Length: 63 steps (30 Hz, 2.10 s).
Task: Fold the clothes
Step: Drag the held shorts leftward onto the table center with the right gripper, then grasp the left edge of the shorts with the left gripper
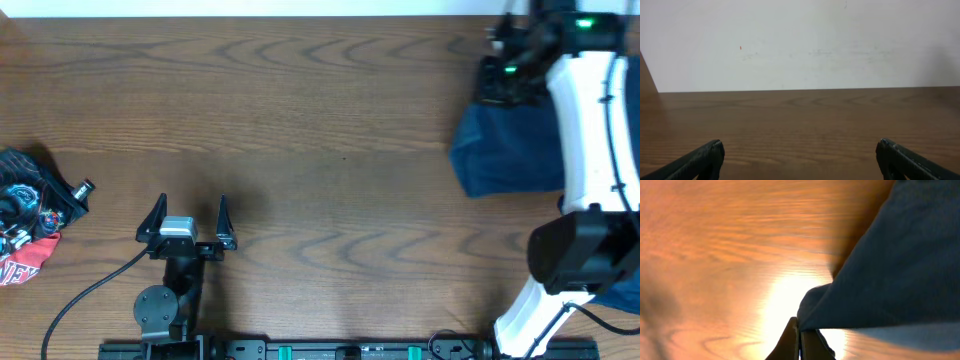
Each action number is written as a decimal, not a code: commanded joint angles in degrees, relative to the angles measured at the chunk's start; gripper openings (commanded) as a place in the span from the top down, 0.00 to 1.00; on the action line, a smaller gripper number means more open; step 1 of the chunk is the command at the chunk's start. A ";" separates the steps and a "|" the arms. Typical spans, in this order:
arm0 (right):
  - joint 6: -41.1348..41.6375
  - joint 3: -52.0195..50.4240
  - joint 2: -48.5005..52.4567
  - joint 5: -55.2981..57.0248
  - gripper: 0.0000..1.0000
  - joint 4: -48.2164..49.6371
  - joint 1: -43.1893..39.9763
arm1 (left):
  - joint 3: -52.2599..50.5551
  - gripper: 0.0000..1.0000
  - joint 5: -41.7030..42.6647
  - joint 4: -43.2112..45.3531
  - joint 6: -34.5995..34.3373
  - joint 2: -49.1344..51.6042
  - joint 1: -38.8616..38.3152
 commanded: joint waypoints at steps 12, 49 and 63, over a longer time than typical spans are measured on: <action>-1.62 3.13 -2.10 -1.18 0.99 5.70 22.25 | -0.17 0.02 0.11 -0.79 -0.44 -0.39 -0.09; 1.95 3.13 -2.10 -1.09 0.01 1.29 9.66 | 0.72 0.02 9.25 -3.80 -3.28 0.72 -0.09; 1.38 3.13 -2.16 -0.85 0.01 1.20 9.55 | 32.06 0.02 7.41 -23.12 -4.79 38.45 -0.11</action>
